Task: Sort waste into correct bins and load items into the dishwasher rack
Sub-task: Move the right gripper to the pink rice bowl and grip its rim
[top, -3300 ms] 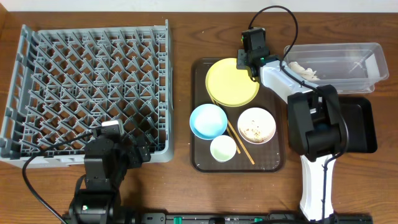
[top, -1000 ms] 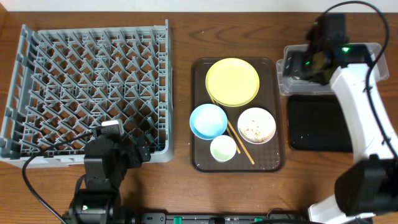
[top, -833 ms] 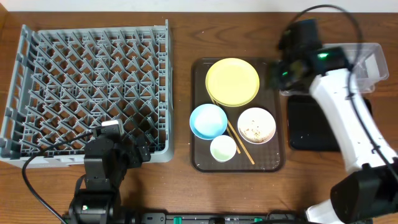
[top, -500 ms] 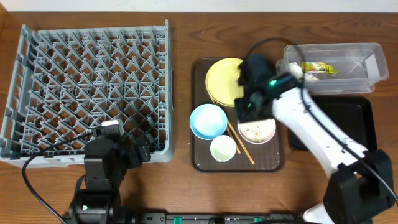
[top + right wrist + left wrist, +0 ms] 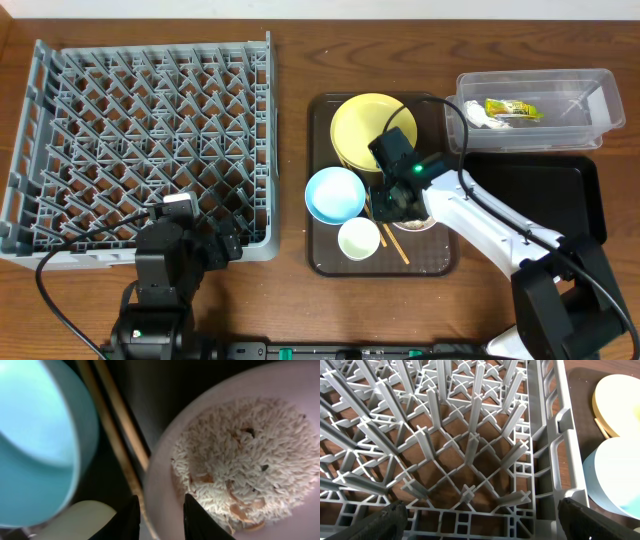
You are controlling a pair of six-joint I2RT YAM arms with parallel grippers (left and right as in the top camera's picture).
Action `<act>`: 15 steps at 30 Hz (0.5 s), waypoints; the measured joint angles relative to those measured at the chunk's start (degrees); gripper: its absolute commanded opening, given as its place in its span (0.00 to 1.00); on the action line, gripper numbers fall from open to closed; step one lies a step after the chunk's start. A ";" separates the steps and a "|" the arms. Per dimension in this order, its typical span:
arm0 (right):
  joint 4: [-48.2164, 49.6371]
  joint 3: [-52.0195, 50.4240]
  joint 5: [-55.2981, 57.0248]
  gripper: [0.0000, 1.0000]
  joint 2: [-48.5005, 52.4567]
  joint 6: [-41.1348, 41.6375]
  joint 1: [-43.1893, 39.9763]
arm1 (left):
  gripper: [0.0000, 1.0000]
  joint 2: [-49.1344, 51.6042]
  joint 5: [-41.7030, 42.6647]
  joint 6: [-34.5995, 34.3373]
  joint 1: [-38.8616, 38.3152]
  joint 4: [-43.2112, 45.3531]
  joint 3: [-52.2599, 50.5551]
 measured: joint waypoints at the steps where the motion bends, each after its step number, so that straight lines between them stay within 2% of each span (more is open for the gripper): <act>1: 0.11 -0.26 0.11 0.23 0.00 0.04 0.02 | 0.98 0.00 0.00 0.00 0.00 0.00 0.00; 12: 2.64 -1.55 2.86 0.09 0.00 1.05 0.33 | 0.98 0.00 0.00 0.00 0.00 0.00 0.00; 15: 2.69 -1.55 4.98 0.08 0.00 1.07 0.33 | 0.98 0.00 0.00 0.00 0.00 0.00 0.00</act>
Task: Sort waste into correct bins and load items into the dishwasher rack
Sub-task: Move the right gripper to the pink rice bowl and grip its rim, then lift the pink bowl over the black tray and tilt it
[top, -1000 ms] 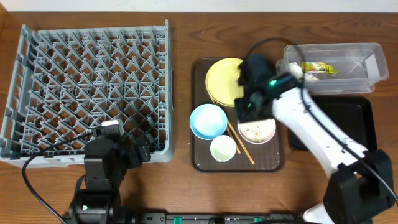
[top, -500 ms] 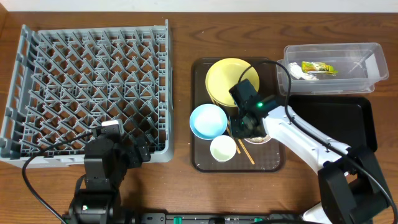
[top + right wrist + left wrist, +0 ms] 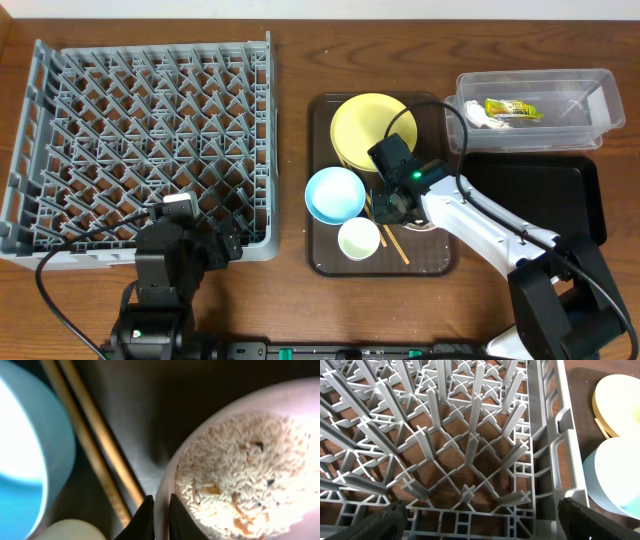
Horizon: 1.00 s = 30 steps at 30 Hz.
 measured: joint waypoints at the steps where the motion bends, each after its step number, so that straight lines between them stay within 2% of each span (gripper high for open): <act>1: 0.00 0.00 0.57 0.07 0.00 0.00 0.00 | 0.98 0.00 0.00 0.00 0.00 0.00 0.00; 6: -0.02 0.00 2.58 0.01 0.00 0.02 0.00 | 0.98 0.00 0.00 0.00 0.00 0.00 0.00; 22: -2.01 1.92 4.46 0.01 -0.35 0.07 -0.07 | 0.98 0.00 0.00 0.00 0.00 0.00 0.00; 30: -1.79 5.81 0.22 0.01 -10.27 0.07 -5.22 | 0.98 0.00 0.00 0.00 0.00 0.00 0.00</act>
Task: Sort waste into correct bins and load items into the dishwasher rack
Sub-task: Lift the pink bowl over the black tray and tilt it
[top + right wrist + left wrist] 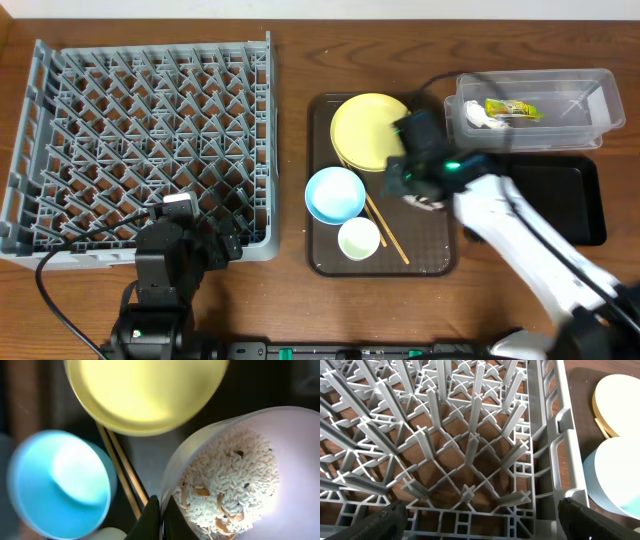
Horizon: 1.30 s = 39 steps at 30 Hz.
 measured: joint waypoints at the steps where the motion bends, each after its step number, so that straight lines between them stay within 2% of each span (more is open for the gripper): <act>1: -0.31 0.26 -1.01 0.01 -1.46 0.00 -1.62 | 0.98 0.00 0.00 0.00 0.00 0.00 0.00; 6: -2.16 0.70 -7.32 0.01 -4.55 -0.63 -11.15 | 0.98 0.00 0.00 0.00 0.00 0.00 0.00; 16: -3.78 0.33 -26.43 0.01 -4.33 -9.84 -32.24 | 0.98 0.00 0.00 0.00 0.00 0.00 0.00; 24: -2.12 -5.60 -39.85 0.01 -4.15 -18.18 -45.13 | 0.98 0.00 0.00 0.00 0.00 0.00 0.00; 39: 18.91 -21.66 -67.23 0.01 1.90 -28.04 -59.49 | 0.98 0.00 0.00 0.00 0.00 0.02 0.00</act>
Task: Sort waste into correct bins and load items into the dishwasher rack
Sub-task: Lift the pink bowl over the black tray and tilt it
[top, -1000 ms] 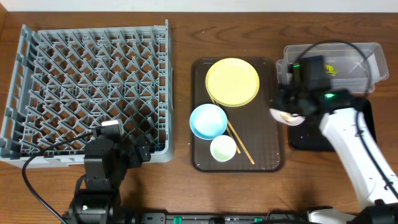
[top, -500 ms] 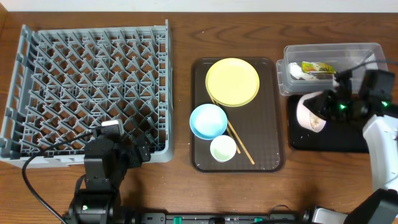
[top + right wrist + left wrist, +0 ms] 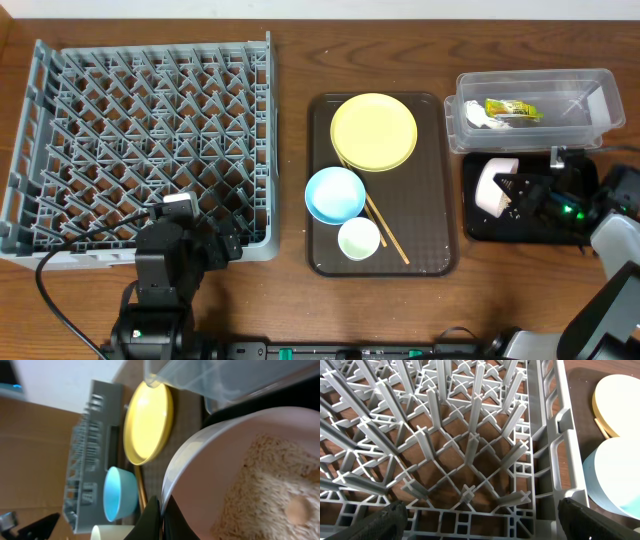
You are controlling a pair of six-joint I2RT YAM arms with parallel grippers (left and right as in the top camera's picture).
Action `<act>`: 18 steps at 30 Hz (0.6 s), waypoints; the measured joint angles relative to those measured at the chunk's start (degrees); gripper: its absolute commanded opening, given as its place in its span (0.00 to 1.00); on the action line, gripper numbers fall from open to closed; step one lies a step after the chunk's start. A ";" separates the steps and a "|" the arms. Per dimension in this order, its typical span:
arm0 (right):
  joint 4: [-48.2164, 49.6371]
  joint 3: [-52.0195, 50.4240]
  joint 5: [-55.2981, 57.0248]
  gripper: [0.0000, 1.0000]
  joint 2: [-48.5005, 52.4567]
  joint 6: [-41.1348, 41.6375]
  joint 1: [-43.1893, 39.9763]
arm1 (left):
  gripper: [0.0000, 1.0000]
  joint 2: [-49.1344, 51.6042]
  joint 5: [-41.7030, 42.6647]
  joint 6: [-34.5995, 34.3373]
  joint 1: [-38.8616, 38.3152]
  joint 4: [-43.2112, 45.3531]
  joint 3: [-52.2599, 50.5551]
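Note:
My right gripper (image 3: 516,191) is shut on the rim of a white bowl (image 3: 490,186) of rice. It holds the bowl tipped on its side over the black bin (image 3: 583,228). In the right wrist view the fingers (image 3: 159,505) pinch the bowl's wall (image 3: 200,475), and the rice (image 3: 270,485) is still inside. On the brown tray (image 3: 432,255) lie a yellow plate (image 3: 373,131), a blue bowl (image 3: 334,193), a small white cup (image 3: 358,238) and chopsticks (image 3: 388,236). My left gripper (image 3: 480,520) is open at the near right corner of the grey dish rack (image 3: 140,140).
A clear bin (image 3: 535,112) holding wrappers stands behind the black bin. The rack's upright tines (image 3: 470,435) fill the left wrist view, with the blue bowl (image 3: 615,480) and the yellow plate (image 3: 620,395) at its right edge.
My right gripper has moved with the rice bowl from above the right side of the brown tray to over the black bin. The bowl is now tipped sideways. The left arm has not moved.
My right gripper stood open around the rim of the rice bowl on the tray. Then it was shut on the rim. Then it held the bowl upright near the yellow plate, and now holds it tilted over the black bin. The left gripper stayed open by the rack.

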 measured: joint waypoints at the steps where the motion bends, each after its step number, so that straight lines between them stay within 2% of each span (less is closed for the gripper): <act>1: 0.39 -0.31 -1.64 0.01 0.31 -0.66 -0.70 | 0.98 0.00 0.00 0.00 0.00 -0.02 0.00; 10: 1.90 -0.50 -15.87 0.01 1.44 -5.55 -4.44 | 0.98 0.00 0.00 0.00 0.00 -0.02 0.00; 18: 2.19 -0.50 -20.50 0.01 1.46 -5.95 -5.09 | 0.98 0.00 0.00 0.00 0.00 -0.02 0.00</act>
